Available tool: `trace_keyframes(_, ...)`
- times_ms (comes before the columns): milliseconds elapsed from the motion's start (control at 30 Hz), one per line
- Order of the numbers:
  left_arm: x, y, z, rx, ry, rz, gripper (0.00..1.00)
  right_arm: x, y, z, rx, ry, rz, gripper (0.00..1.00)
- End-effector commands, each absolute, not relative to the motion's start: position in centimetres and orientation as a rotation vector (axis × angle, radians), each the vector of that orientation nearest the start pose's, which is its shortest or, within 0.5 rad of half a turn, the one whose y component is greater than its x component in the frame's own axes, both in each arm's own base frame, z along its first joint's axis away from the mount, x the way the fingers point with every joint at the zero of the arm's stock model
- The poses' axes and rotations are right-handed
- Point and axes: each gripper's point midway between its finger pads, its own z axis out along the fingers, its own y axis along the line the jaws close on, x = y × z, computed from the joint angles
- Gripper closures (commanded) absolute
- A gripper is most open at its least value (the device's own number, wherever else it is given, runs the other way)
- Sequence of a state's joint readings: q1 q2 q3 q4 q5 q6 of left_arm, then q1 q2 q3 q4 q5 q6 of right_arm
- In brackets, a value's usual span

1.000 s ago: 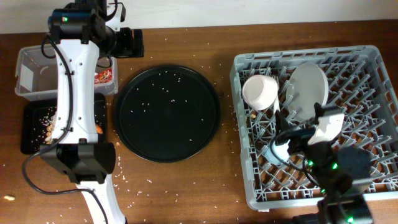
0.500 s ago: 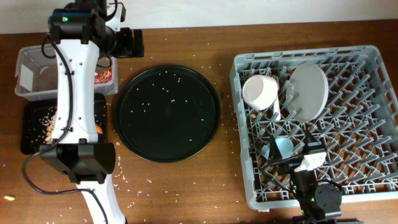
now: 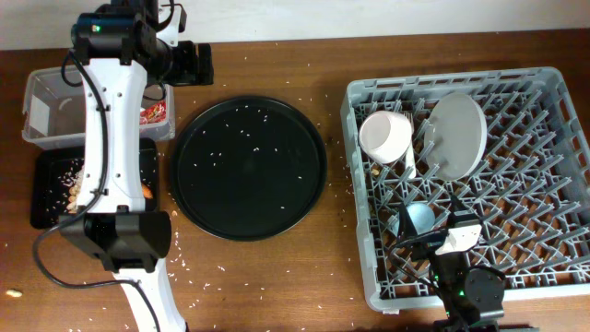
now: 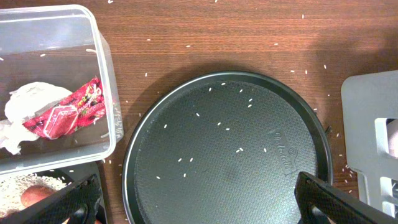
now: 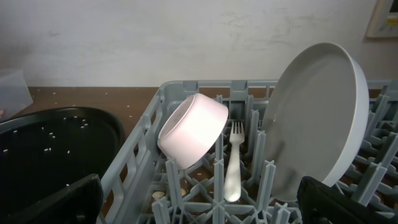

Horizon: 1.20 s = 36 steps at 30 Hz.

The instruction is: Sort waste into correct bins and load items into the dishwasher rack

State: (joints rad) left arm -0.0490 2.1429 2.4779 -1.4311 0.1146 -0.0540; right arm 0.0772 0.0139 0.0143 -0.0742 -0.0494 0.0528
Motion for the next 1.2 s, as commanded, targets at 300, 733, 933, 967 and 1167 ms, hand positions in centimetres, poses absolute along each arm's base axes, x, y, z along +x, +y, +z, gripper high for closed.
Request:
trace_keyframes(300, 48.4, -4.0, 26.3, 0.016, 2.646, -0.177, 0.01, 24.5, 2.6, 15.7, -0.046, 1.644, 0.137, 0.02)
trace_keyframes(733, 44.1, -9.1, 26.6, 0.171, 2.693, -0.213, 0.01, 24.5, 2.6, 15.7, -0.046, 1.644, 0.137, 0.02)
trace_keyframes(933, 40.7, -7.5, 24.4, 0.177, 2.753, -0.031, 0.01, 24.5, 2.6, 15.7, -0.046, 1.644, 0.137, 0.02)
trace_keyframes(967, 41.1, -7.6, 24.8, 0.175, 2.722, -0.036, 0.01, 24.5, 2.6, 15.7, -0.046, 1.645, 0.137, 0.02)
trace_keyframes(1167, 46.6, -8.7, 25.1, 0.149, 2.386, -0.092, 0.01, 24.5, 2.6, 15.7, -0.046, 1.645, 0.137, 0.01)
